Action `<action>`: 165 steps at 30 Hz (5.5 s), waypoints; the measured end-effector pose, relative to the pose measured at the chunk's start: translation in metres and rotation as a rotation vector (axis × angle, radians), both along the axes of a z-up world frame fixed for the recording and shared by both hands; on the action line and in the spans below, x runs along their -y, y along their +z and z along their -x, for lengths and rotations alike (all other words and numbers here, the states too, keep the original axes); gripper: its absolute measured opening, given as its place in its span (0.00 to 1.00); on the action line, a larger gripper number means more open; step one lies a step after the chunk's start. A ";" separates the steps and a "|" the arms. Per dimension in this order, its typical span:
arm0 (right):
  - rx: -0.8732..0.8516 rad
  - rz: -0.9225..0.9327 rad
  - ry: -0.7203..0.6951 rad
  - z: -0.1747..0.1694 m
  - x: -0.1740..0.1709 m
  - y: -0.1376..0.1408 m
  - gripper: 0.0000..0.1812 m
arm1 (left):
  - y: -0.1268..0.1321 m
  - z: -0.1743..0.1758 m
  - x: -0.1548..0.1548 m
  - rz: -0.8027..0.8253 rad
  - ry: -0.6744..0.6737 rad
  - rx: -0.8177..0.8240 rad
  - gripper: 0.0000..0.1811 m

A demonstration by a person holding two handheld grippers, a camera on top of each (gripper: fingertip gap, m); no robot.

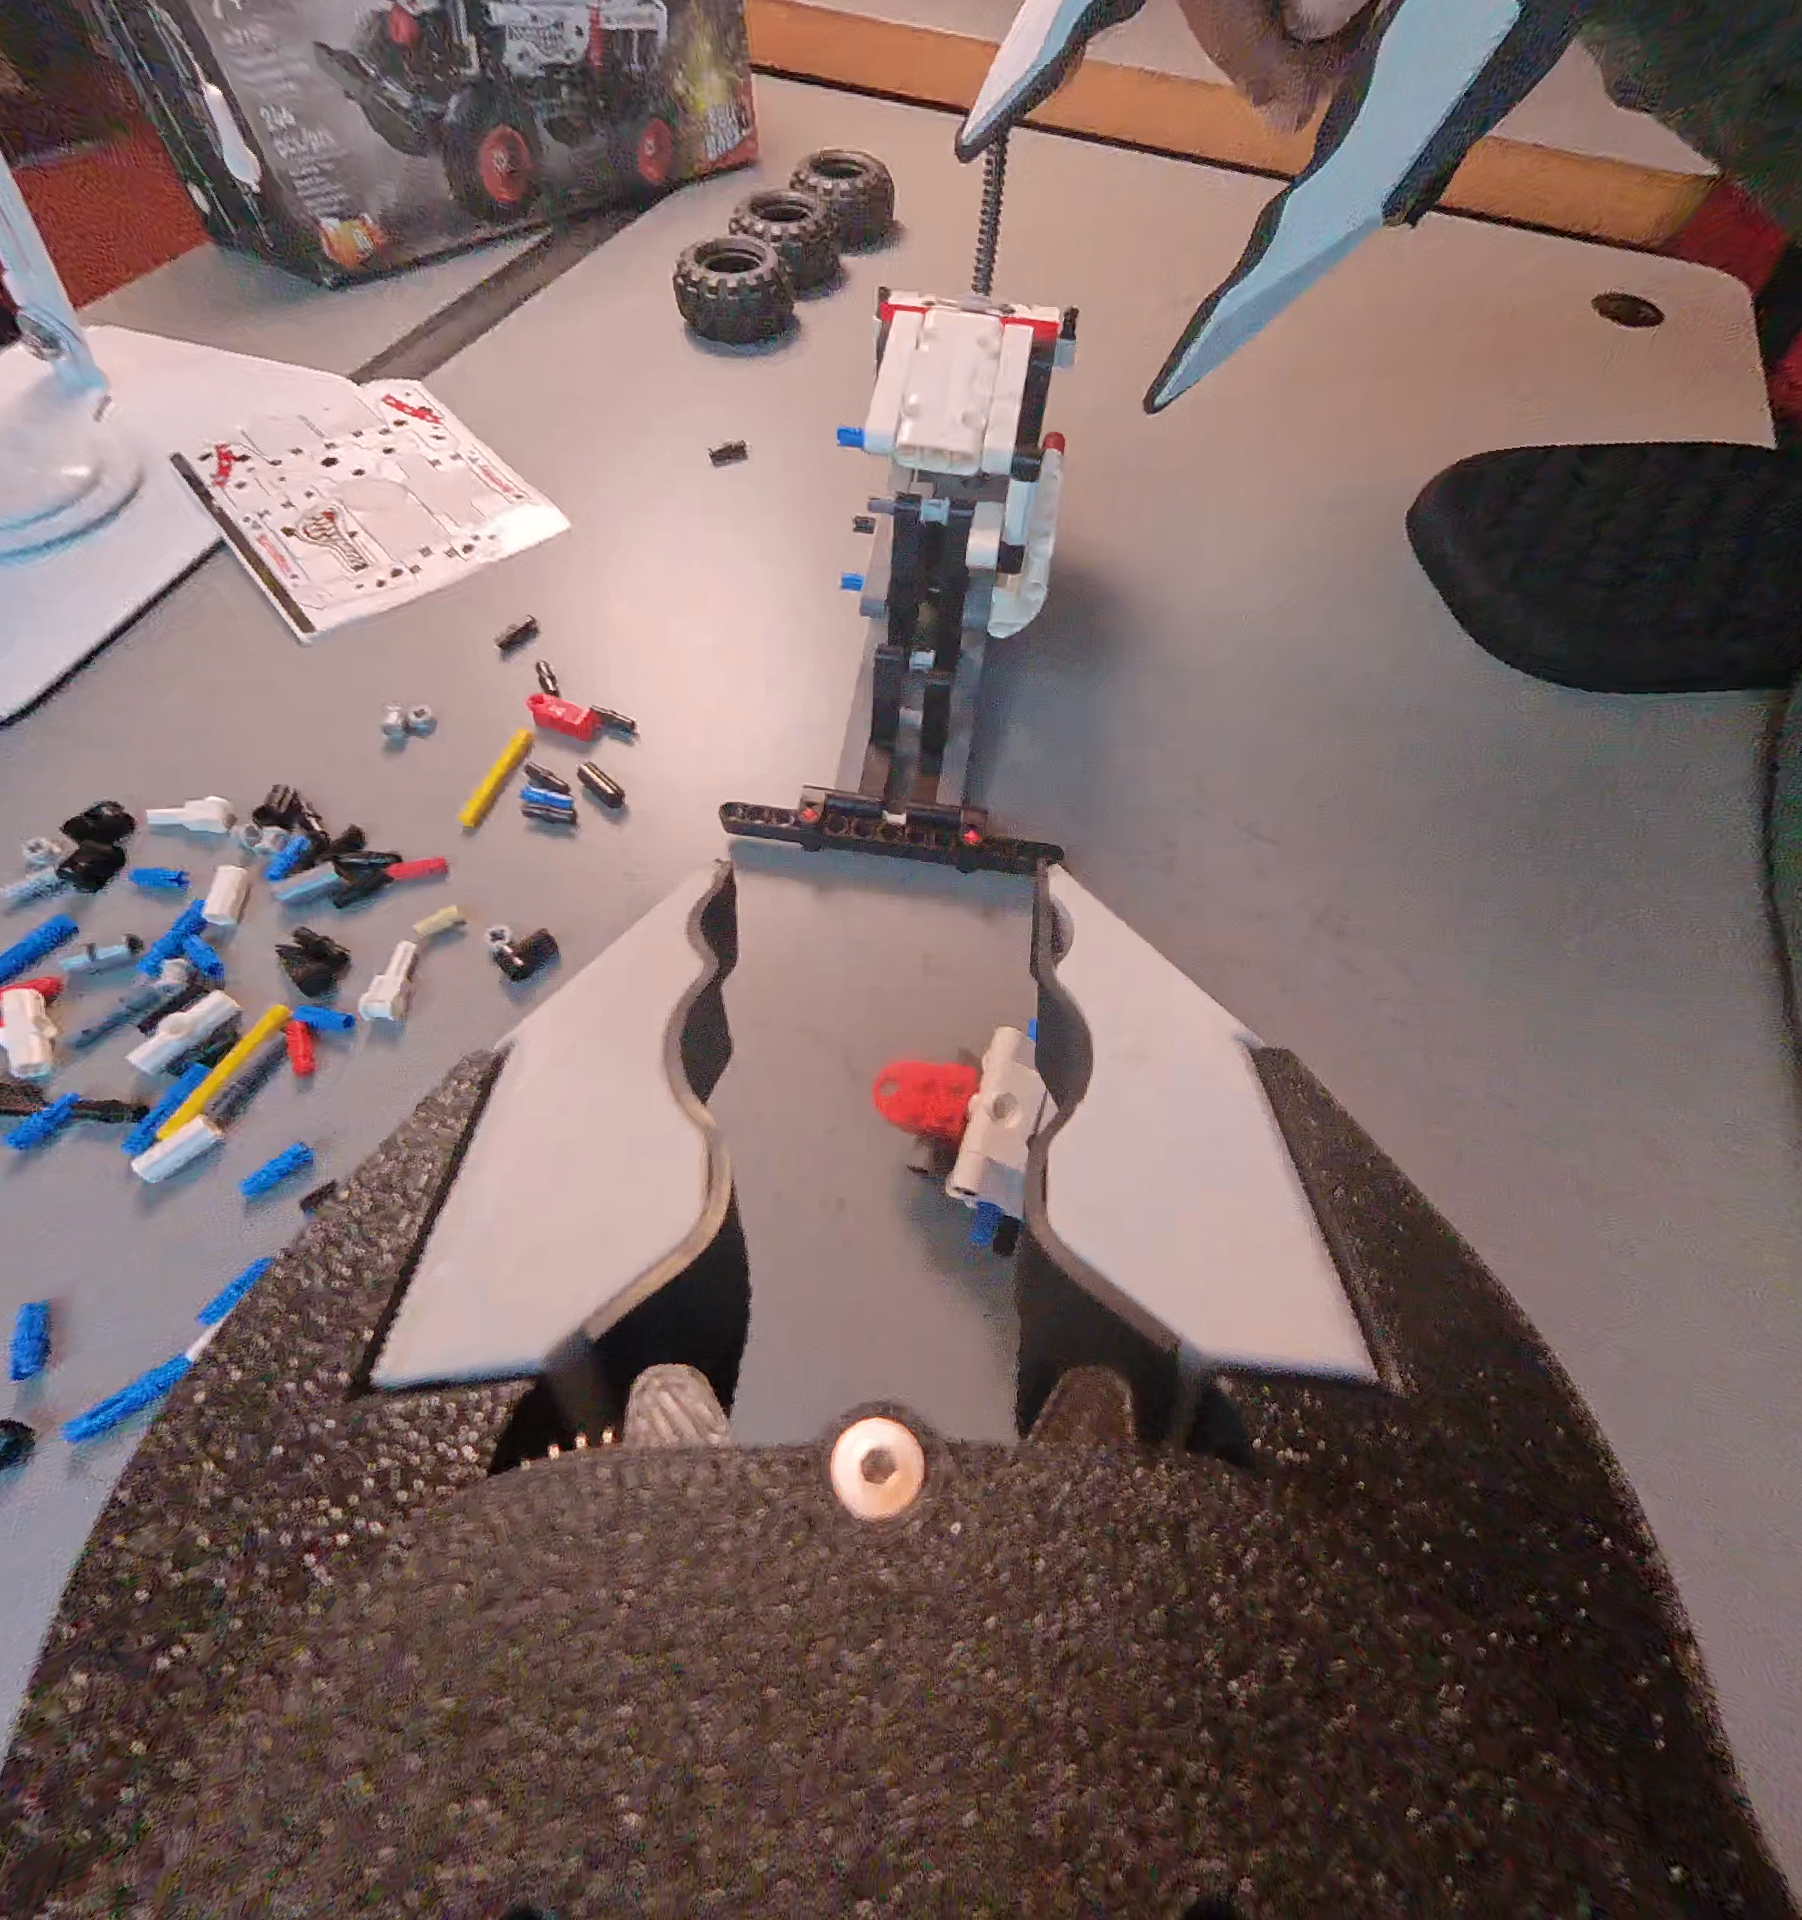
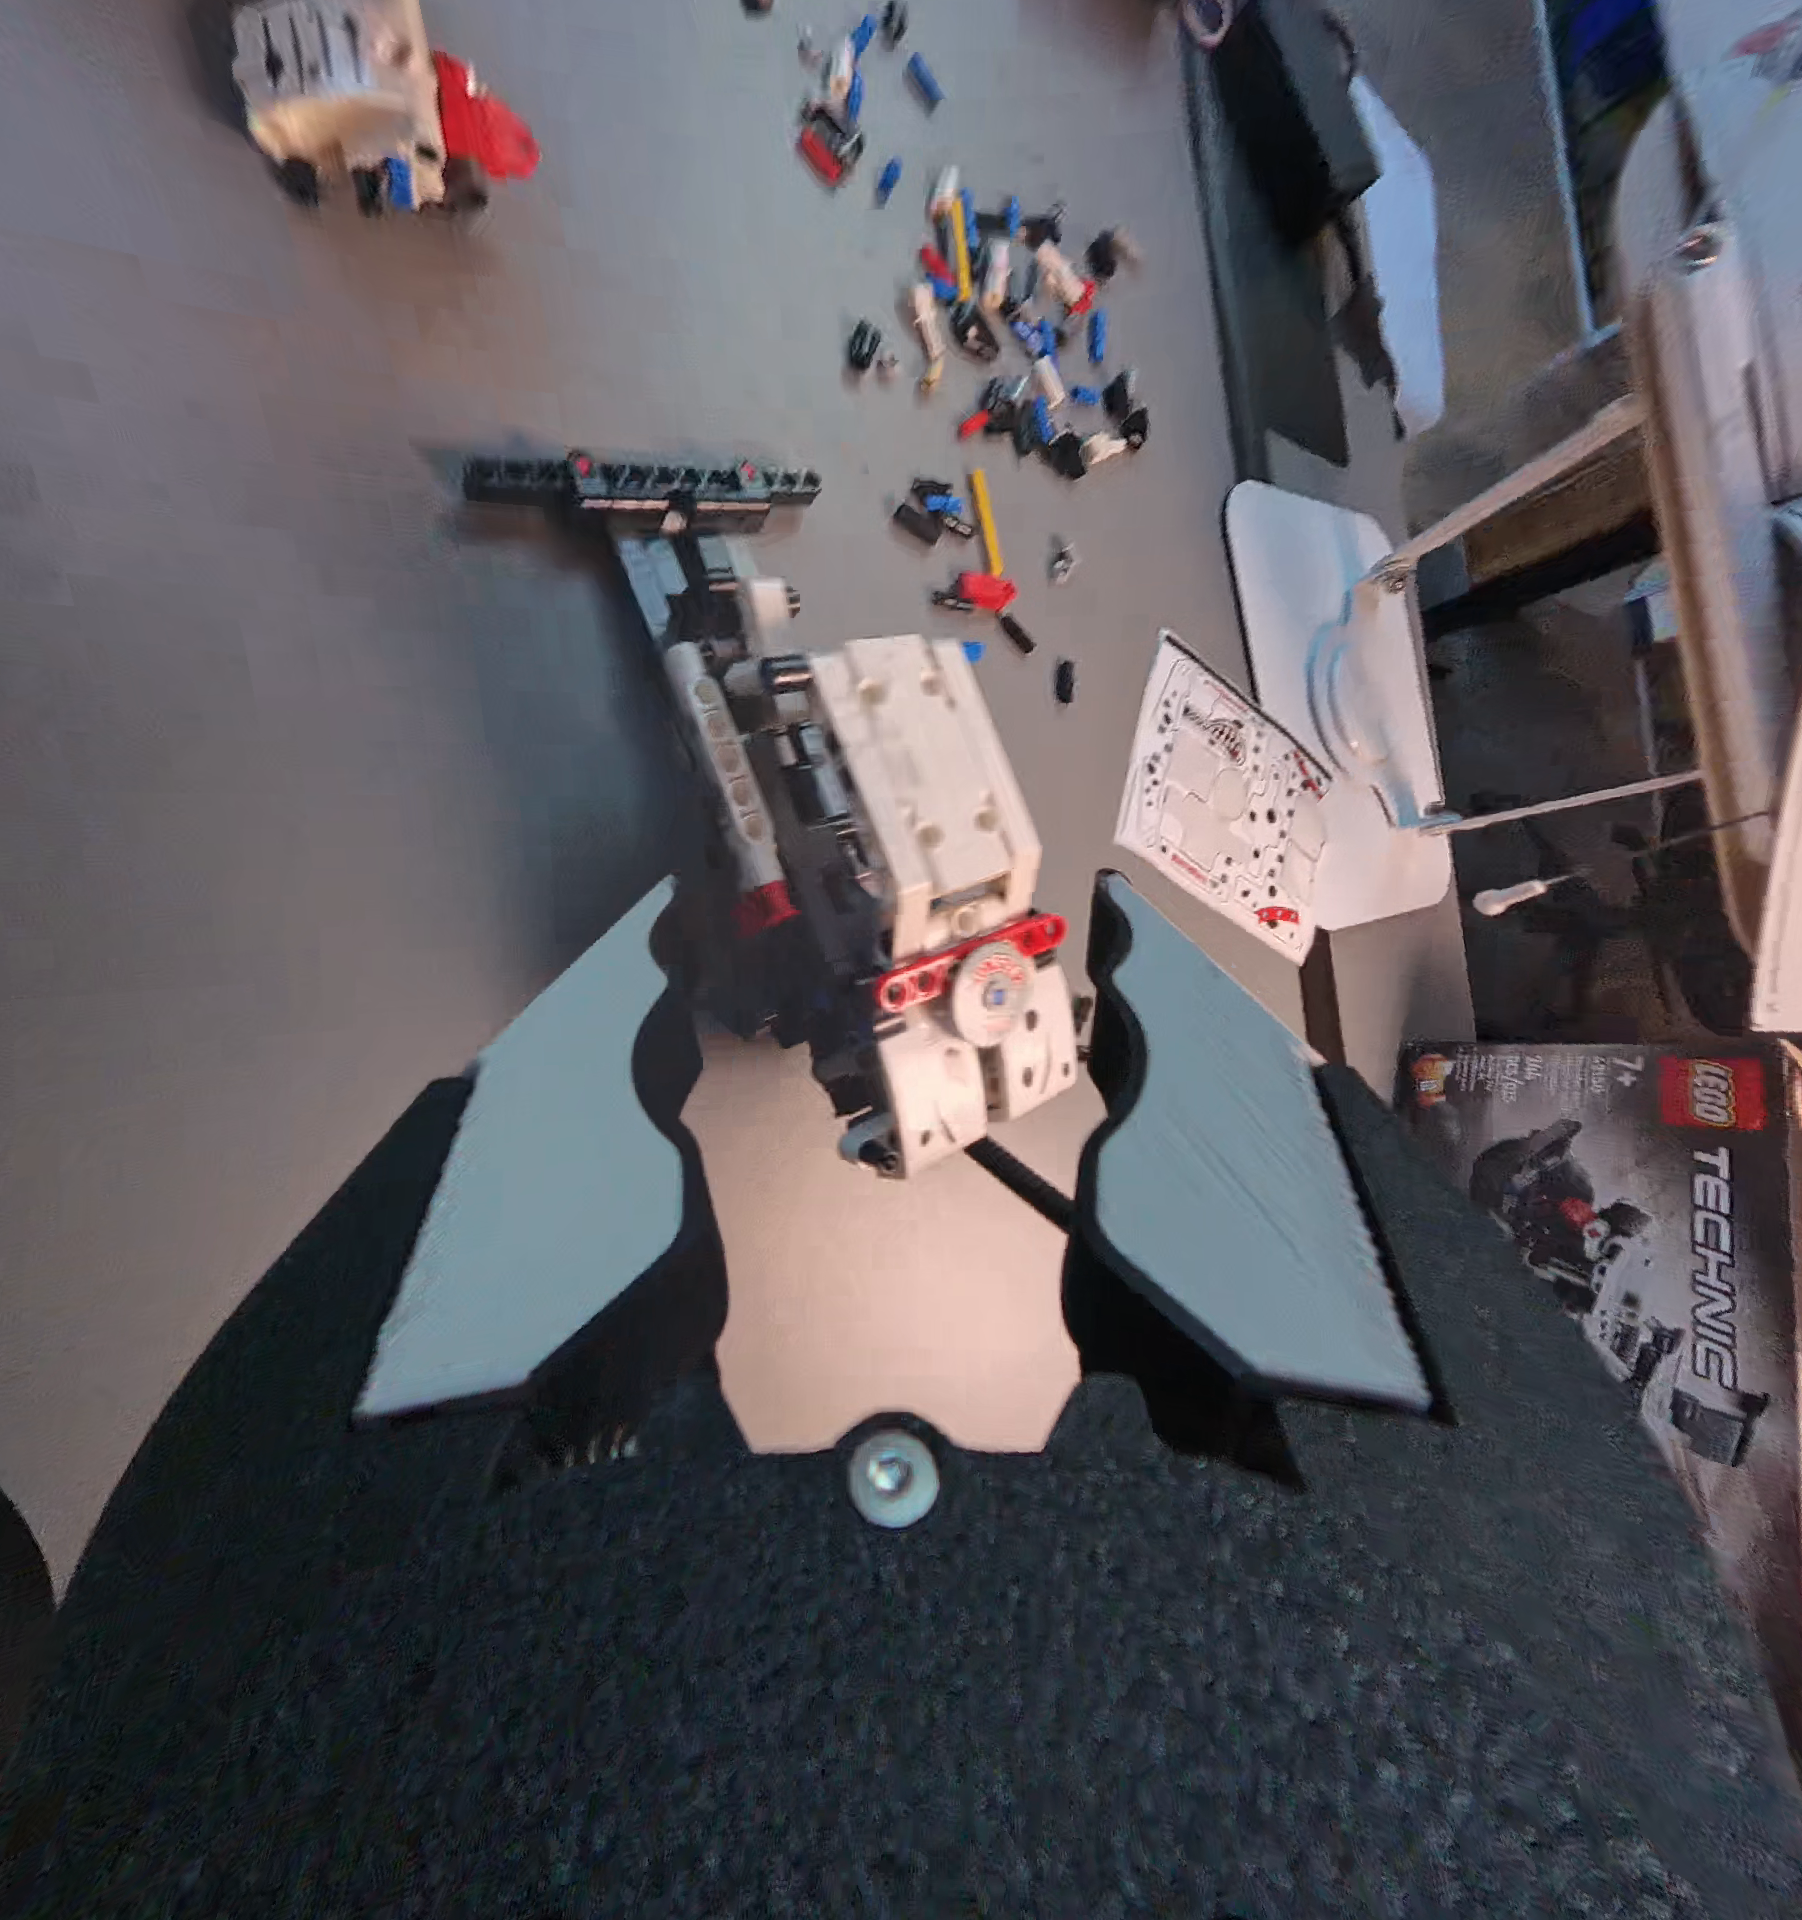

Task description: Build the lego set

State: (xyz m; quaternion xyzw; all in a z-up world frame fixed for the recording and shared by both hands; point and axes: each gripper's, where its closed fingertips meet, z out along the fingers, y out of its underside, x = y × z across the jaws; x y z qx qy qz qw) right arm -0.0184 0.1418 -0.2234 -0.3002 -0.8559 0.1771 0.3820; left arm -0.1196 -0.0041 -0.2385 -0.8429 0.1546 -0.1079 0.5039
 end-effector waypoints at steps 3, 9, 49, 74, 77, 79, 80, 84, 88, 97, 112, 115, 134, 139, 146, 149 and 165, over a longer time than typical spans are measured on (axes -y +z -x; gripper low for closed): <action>-0.068 -0.252 -0.020 0.016 -0.003 -0.029 0.48 | -0.015 -0.013 0.022 0.055 -0.038 0.038 0.34; -0.061 -0.394 0.017 0.043 -0.007 -0.046 0.48 | -0.044 -0.021 0.046 0.168 -0.090 0.033 0.38; -0.056 -0.158 0.041 0.035 0.037 -0.040 0.46 | 0.028 -0.023 -0.013 -0.052 -0.150 0.319 0.18; -0.410 0.159 0.227 0.070 0.132 0.052 0.36 | 0.057 -0.054 -0.007 0.055 -0.398 0.970 0.19; -0.397 0.138 0.291 0.061 0.146 0.045 0.37 | 0.053 -0.070 0.000 0.130 -0.482 1.008 0.18; -0.393 0.108 0.327 0.055 0.150 0.040 0.31 | 0.045 -0.083 0.006 0.187 -0.533 0.969 0.18; -0.370 0.108 0.355 0.051 0.152 0.037 0.31 | 0.040 -0.089 0.008 0.208 -0.549 0.942 0.18; -0.328 0.194 0.378 0.041 0.149 0.038 0.30 | 0.040 -0.097 0.009 0.221 -0.570 0.957 0.16; -0.361 0.259 0.332 0.044 0.139 0.048 0.30 | 0.049 -0.086 0.004 0.151 -0.539 0.993 0.16; -0.487 0.446 0.174 0.058 0.122 0.075 0.30 | 0.088 -0.048 -0.010 -0.237 -0.394 0.954 0.28; -0.490 0.249 0.152 0.069 0.129 0.050 0.31 | 0.070 -0.057 -0.018 -0.126 -0.356 0.979 0.13; -0.480 0.277 0.147 0.068 0.122 0.049 0.30 | 0.069 -0.049 -0.022 -0.130 -0.313 1.007 0.13; -0.482 0.261 -0.061 0.089 0.110 0.044 0.18 | 0.090 -0.026 -0.030 -0.233 -0.231 1.417 0.13; -0.371 0.360 -0.089 0.087 0.107 0.034 0.18 | 0.080 -0.023 -0.036 -0.239 -0.143 1.353 0.14; -0.342 0.346 -0.047 0.082 0.107 0.032 0.14 | 0.076 -0.021 -0.037 -0.241 -0.095 1.228 0.16; -0.321 0.307 -0.012 0.077 0.106 0.030 0.13 | 0.072 -0.016 -0.038 -0.235 -0.054 1.153 0.16; -0.204 0.330 0.138 0.060 0.124 0.018 0.14 | 0.061 -0.056 -0.028 -0.094 -0.252 0.856 0.26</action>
